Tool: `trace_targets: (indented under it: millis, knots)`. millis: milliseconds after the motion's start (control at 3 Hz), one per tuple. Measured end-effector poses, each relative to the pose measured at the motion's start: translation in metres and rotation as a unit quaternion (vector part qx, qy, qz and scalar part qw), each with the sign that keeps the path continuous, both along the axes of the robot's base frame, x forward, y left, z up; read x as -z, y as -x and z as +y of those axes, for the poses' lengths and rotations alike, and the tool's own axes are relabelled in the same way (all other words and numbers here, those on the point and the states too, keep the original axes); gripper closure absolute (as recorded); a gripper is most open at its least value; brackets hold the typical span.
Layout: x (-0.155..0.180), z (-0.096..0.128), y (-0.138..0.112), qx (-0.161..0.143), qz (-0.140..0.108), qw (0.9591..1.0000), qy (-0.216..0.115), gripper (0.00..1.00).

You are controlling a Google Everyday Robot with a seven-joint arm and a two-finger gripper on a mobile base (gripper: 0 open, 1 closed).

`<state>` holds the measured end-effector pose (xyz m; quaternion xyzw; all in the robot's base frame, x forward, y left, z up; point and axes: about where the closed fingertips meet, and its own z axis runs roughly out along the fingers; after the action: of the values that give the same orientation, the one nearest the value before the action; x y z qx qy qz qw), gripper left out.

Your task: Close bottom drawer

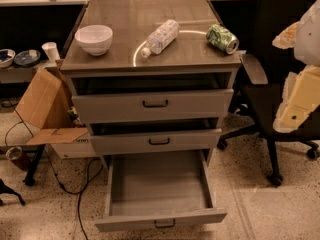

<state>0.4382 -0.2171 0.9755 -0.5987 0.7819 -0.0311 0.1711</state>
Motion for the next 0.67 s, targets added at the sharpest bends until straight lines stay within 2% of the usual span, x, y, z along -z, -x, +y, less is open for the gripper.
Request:
trace_targets:
  millis: [333, 667]
  knots:
    - [0.019, 0.005, 0.008, -0.002, -0.012, 0.9999, -0.008, 0.0]
    - [0.07, 0.019, 0.021, -0.012, -0.013, 0.9992, -0.036, 0.0]
